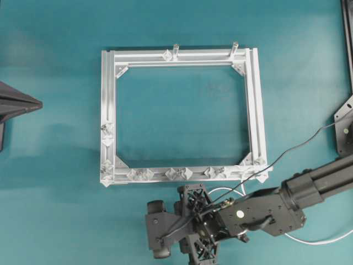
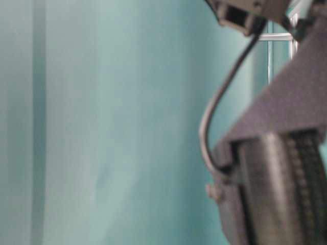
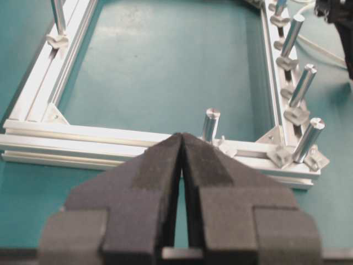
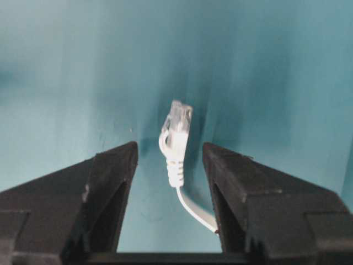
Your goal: Move the cable alternately left and right between 8 closely spaced pins so it hooks onto each one.
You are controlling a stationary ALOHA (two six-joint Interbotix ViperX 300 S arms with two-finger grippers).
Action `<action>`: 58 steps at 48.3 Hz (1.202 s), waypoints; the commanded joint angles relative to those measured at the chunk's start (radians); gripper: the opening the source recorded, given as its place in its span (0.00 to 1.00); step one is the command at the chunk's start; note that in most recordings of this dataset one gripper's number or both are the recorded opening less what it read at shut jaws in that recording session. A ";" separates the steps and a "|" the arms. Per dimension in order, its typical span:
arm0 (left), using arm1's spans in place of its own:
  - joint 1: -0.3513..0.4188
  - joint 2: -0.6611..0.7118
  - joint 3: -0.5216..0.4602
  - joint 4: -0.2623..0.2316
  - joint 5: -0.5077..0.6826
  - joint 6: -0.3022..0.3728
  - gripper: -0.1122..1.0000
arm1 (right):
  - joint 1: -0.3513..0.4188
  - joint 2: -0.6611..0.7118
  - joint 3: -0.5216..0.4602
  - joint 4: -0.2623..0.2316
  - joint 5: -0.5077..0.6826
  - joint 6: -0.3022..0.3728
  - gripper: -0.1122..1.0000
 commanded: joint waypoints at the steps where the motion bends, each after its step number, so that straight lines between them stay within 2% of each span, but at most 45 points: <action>1: -0.002 0.011 -0.011 0.003 -0.005 -0.009 0.10 | 0.005 -0.012 -0.031 0.002 -0.002 0.002 0.59; 10: -0.002 0.011 -0.008 0.003 -0.008 -0.009 0.10 | 0.005 0.000 -0.046 0.000 -0.002 0.009 0.54; 18: -0.002 0.011 -0.008 0.002 -0.008 -0.009 0.10 | 0.005 0.000 -0.048 0.000 0.006 0.011 0.22; 37: 0.000 0.011 -0.006 0.002 -0.008 -0.011 0.10 | 0.005 -0.038 -0.069 -0.005 0.077 0.031 0.22; 48: 0.000 0.011 -0.006 0.003 -0.009 -0.011 0.10 | 0.015 -0.084 -0.034 -0.017 0.137 0.192 0.22; 58: 0.002 0.011 -0.006 0.002 -0.009 -0.011 0.10 | 0.066 -0.132 0.015 -0.120 0.187 0.391 0.22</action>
